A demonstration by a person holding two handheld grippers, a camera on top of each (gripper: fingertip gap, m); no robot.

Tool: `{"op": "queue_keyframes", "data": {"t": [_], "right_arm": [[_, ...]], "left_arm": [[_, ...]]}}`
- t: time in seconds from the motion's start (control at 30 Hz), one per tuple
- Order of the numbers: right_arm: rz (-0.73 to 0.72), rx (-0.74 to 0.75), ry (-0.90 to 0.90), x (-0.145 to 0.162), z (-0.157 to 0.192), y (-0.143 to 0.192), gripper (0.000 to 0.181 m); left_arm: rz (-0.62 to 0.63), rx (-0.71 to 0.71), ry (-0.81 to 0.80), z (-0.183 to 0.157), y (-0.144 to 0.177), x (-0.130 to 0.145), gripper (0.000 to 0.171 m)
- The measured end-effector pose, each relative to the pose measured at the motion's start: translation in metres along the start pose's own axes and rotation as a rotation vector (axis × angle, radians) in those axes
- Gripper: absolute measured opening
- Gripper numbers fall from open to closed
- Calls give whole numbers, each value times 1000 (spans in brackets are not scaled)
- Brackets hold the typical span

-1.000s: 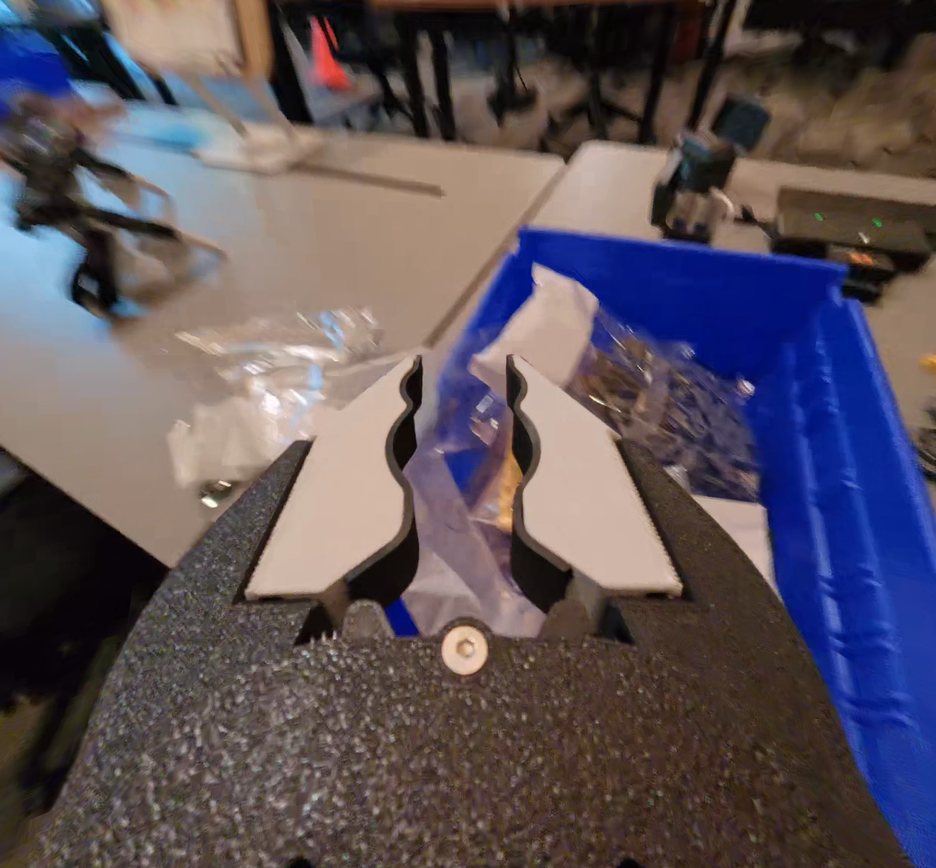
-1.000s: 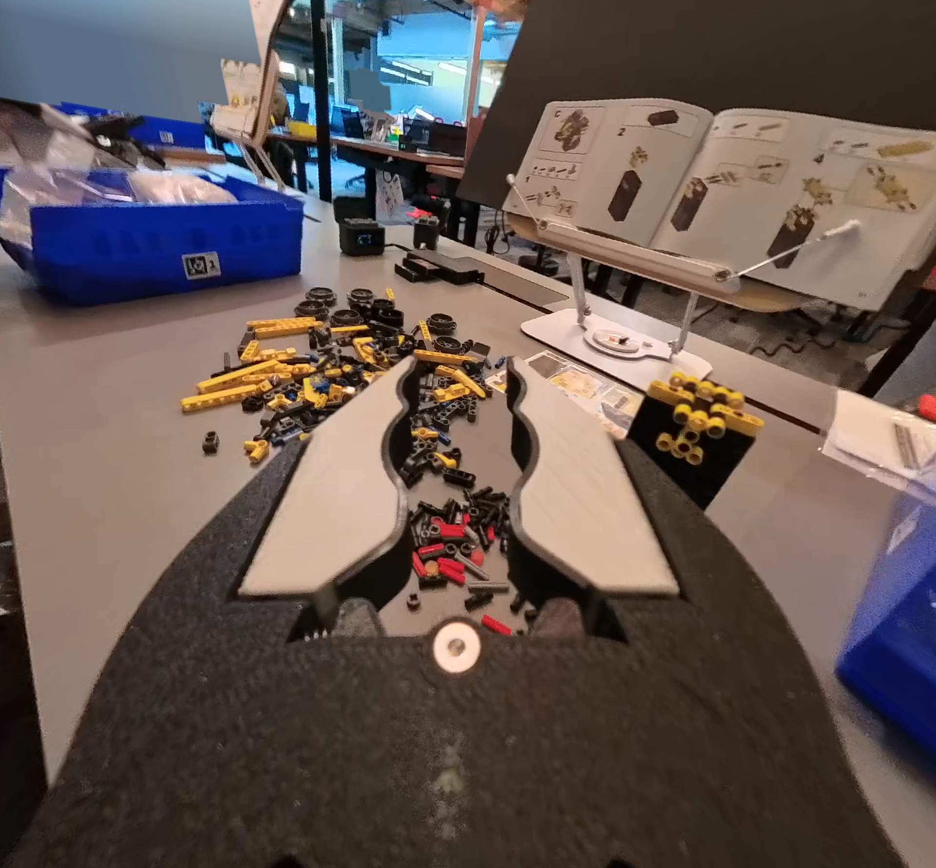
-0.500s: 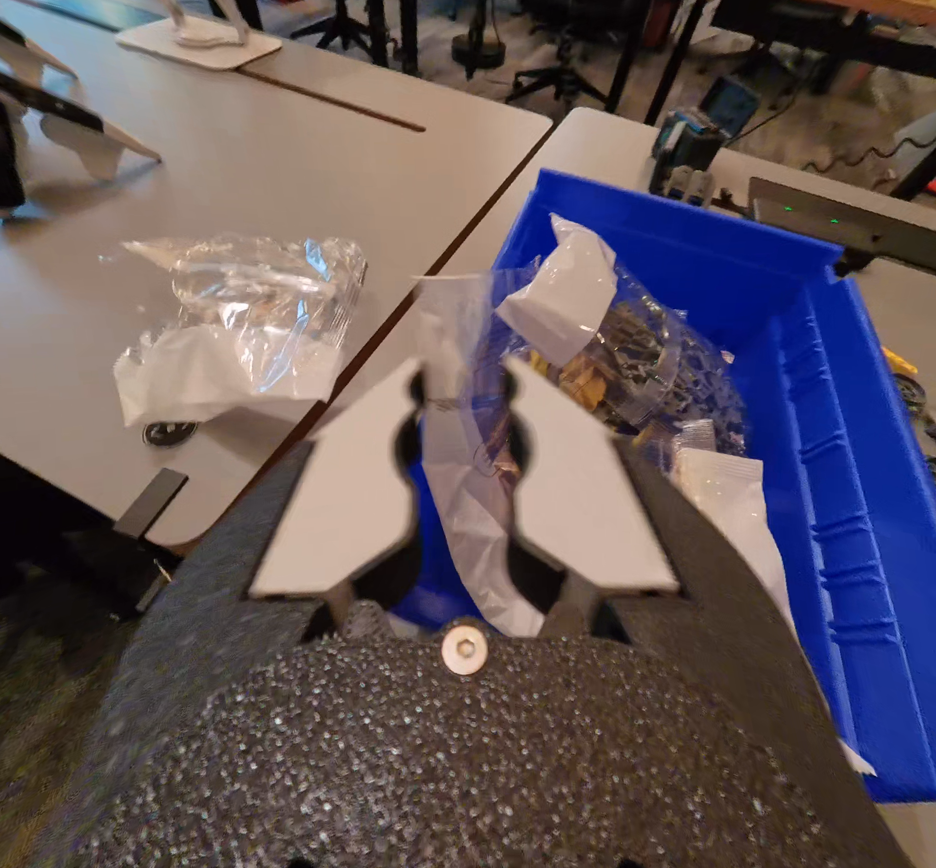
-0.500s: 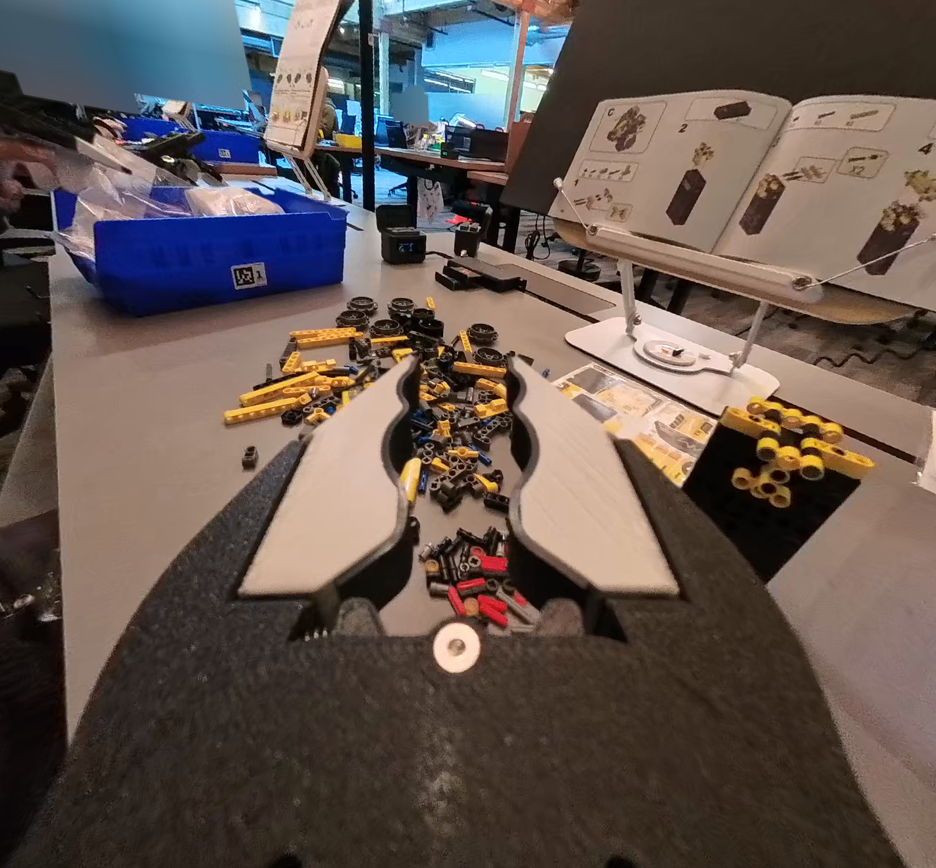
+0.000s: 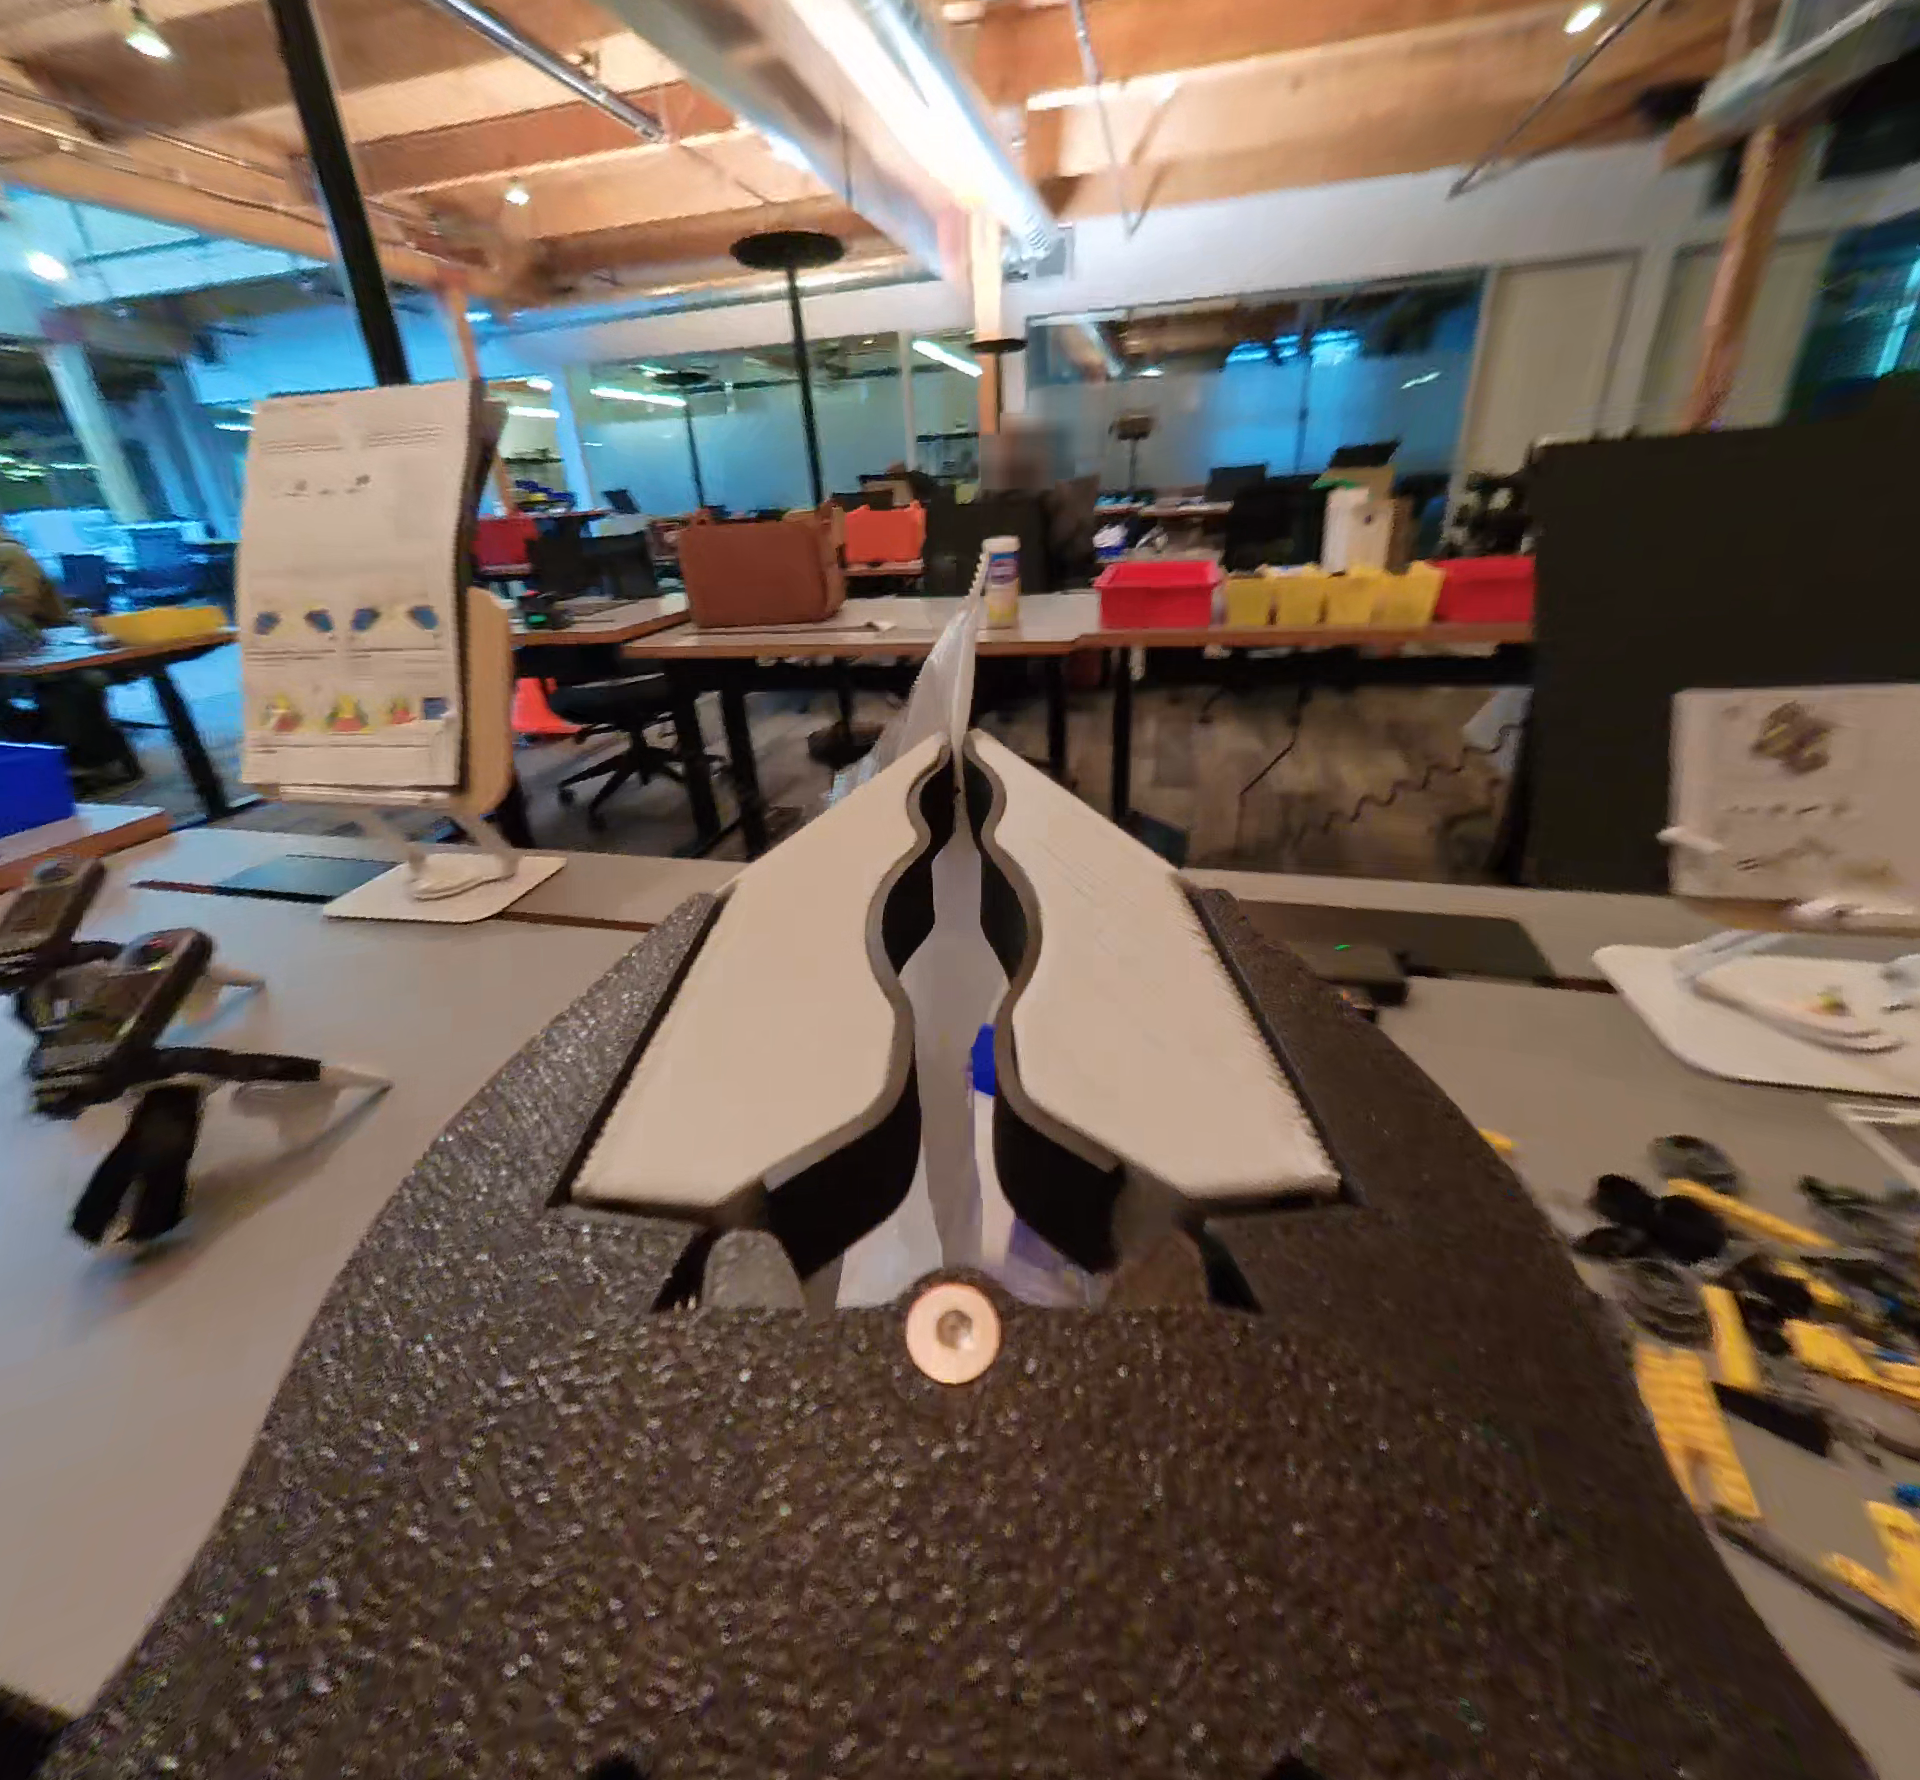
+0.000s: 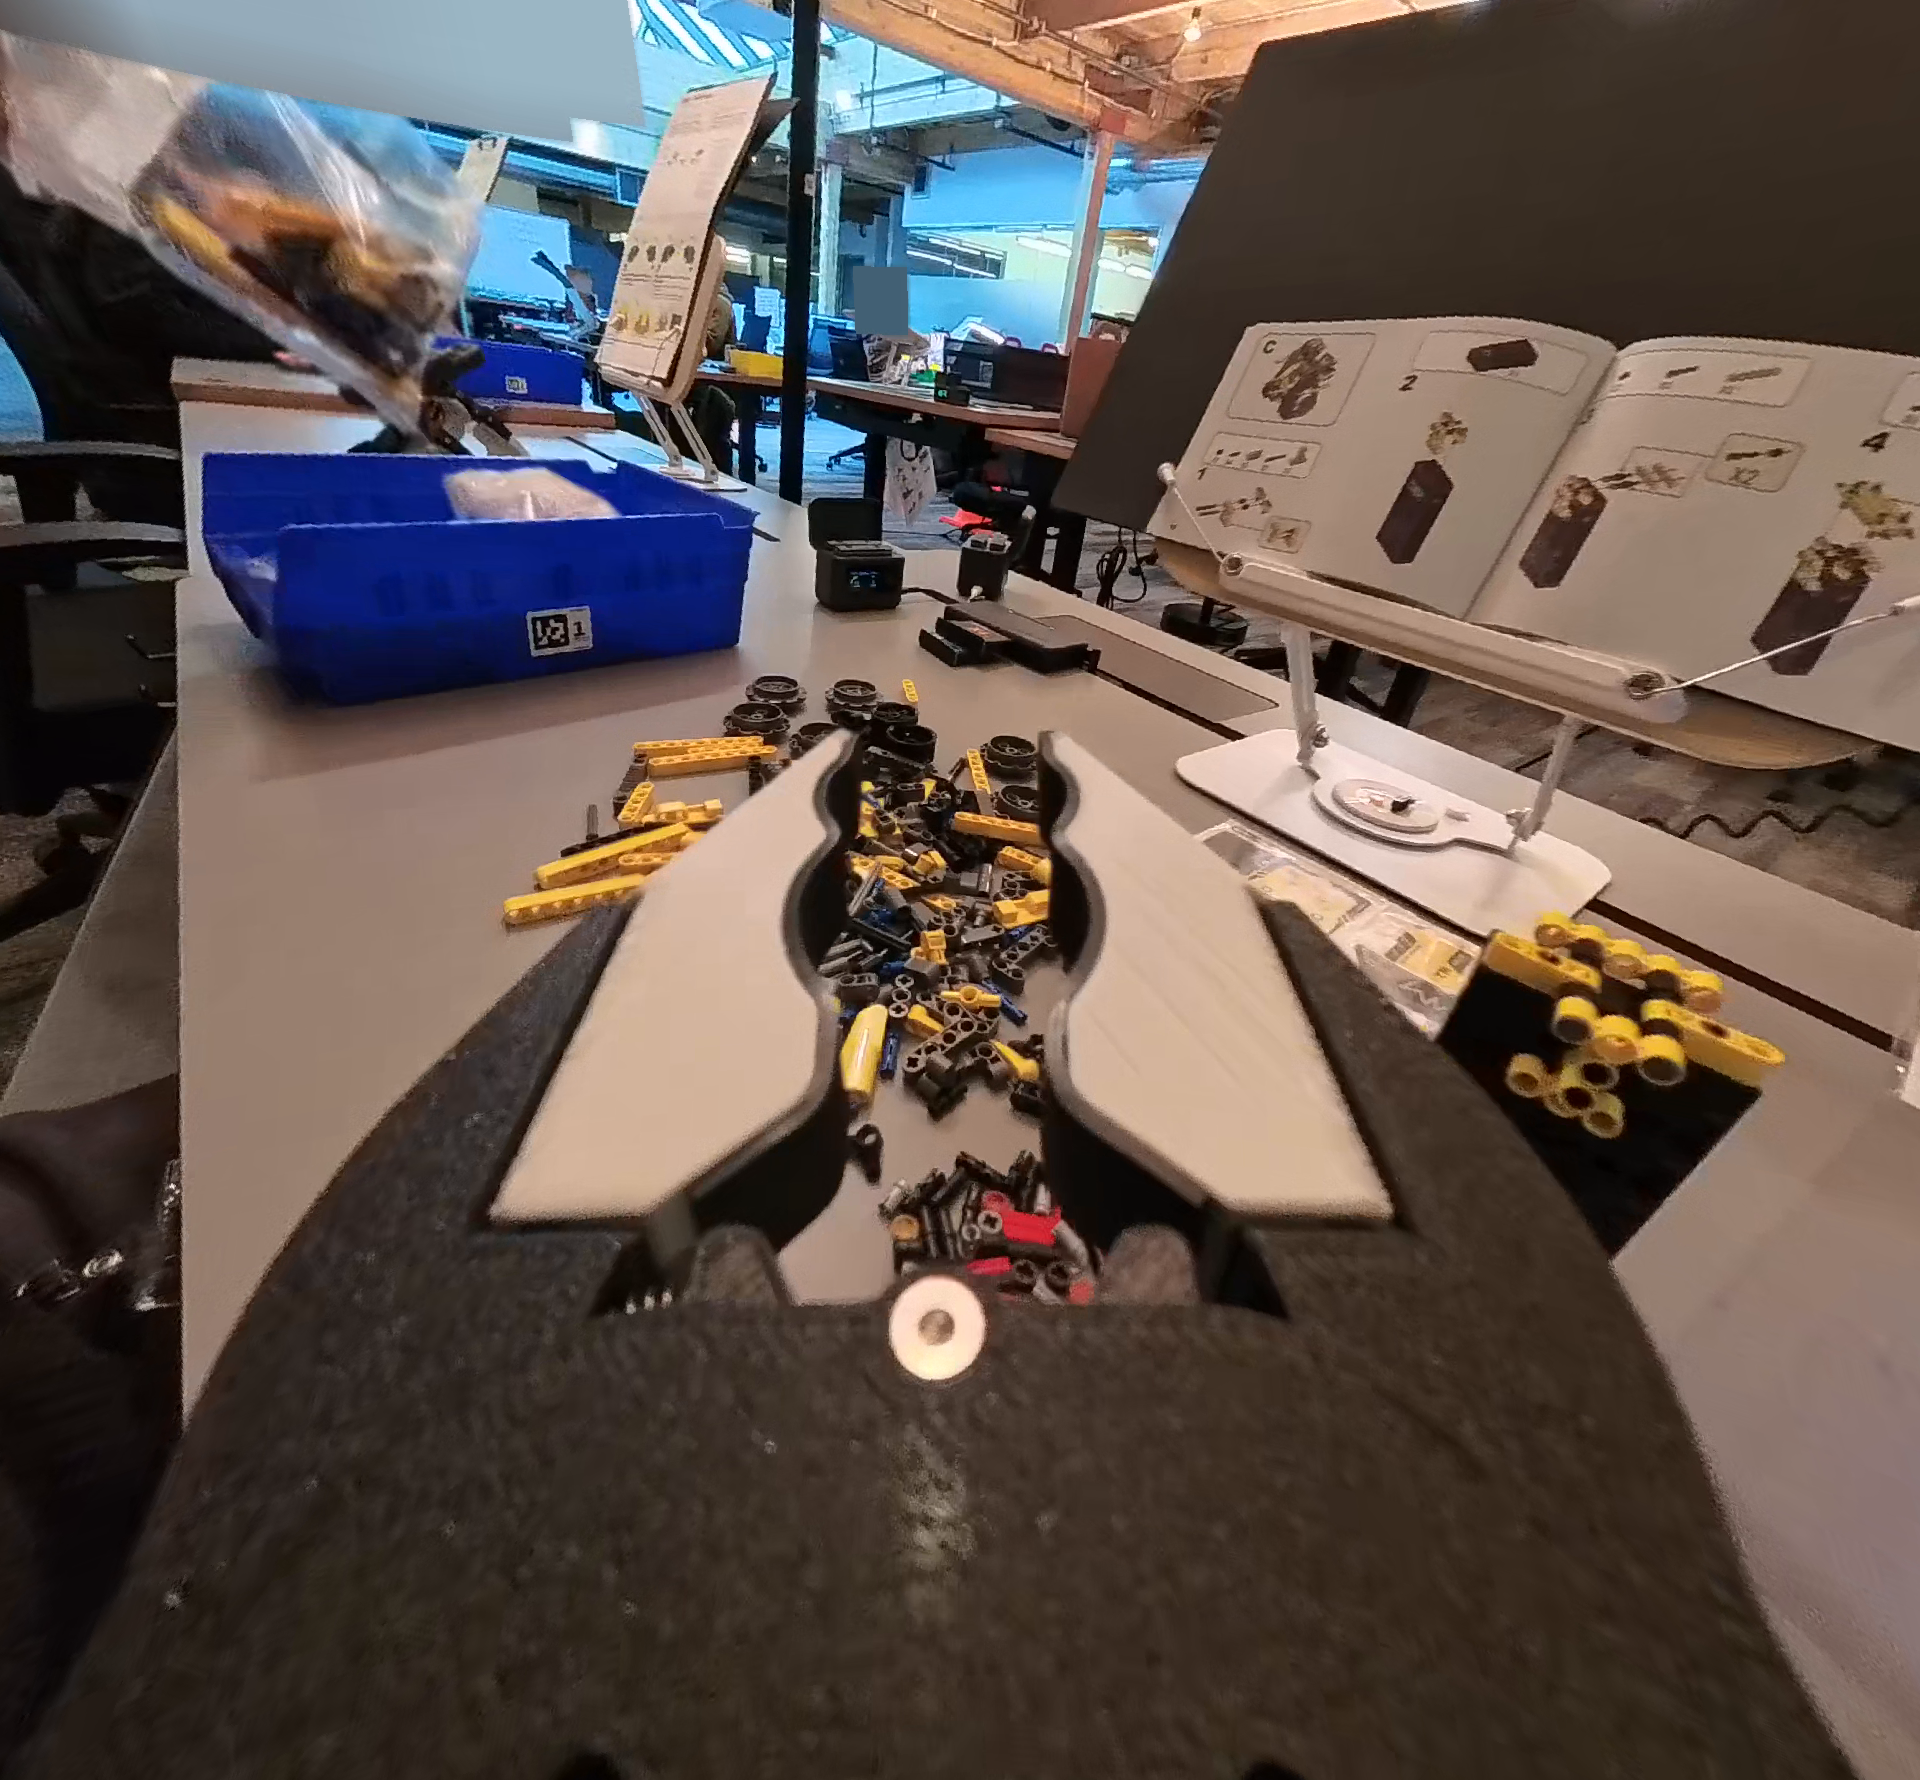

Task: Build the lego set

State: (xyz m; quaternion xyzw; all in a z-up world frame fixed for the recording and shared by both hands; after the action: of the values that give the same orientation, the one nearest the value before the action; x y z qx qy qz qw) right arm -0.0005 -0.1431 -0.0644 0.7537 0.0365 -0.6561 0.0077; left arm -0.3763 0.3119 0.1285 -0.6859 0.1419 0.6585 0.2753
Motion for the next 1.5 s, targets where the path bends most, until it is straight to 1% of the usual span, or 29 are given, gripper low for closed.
{"op": "queue_keyframes", "data": {"t": [0.1, 0.23, 0.3, 0.4, 0.6, 0.7, 0.8, 0.97, 1.03, 1.1, 1.23, 1.33, 1.4, 1.5], "right_arm": [[5, 1, 17, 1, 2, 2, 33], [1, -31, -5, 2, 4, 1, 33], [19, -46, -9, 4, 5, 0, 33], [28, -47, 10, 5, 7, 3, 33], [28, -22, 4, 10, 4, 17, 33], [9, -14, -15, 10, 2, 23, 33], [5, -1, -22, 11, -2, 29, 33], [58, 48, -21, 21, -12, 37, 33], [61, 40, -54, 23, -14, 38, 33], [45, 9, -102, 23, -12, 36, 34], [-44, -89, -193, 9, 1, 25, 43], [-133, -224, -280, -9, 23, 3, 51], [-174, -338, -352, -22, 42, -20, 69], [-201, -464, -412, -40, 75, -61, 102]], "left_arm": [[-11, 79, 54, -8, 17, -20, 0], [-37, 245, 104, -38, 41, -37, 0], [-60, 377, 147, -53, 53, -42, 0], [-105, 623, 244, -67, 73, -48, 0], [-105, 694, 440, -60, 73, -44, 0], [-114, 716, 481, -63, 74, -46, 0], [-108, 729, 473, -68, 75, -44, 0], [-72, 713, 439, -73, 72, -31, 0], [-61, 716, 428, -77, 71, -25, 0], [-35, 748, 402, -89, 74, -17, 0], [-4, 877, 360, -125, 93, -7, 0], [6, 990, 348, -153, 114, -9, 0], [21, 1069, 340, -175, 129, -10, 0], [72, 1158, 390, -213, 149, -3, 0]]}}
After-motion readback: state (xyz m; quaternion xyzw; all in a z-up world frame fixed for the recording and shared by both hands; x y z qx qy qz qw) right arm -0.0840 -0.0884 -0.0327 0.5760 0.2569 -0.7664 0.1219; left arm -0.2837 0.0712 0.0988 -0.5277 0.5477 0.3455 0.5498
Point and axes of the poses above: each gripper's, where its closed fingertips meet, y back along the fingers, x out of its underside, z = x × y across the jaws, the point moved 4 cm from there along y, back along the fingers, and after that the axes turned 10 degrees about -x, right-handed, at the moved point
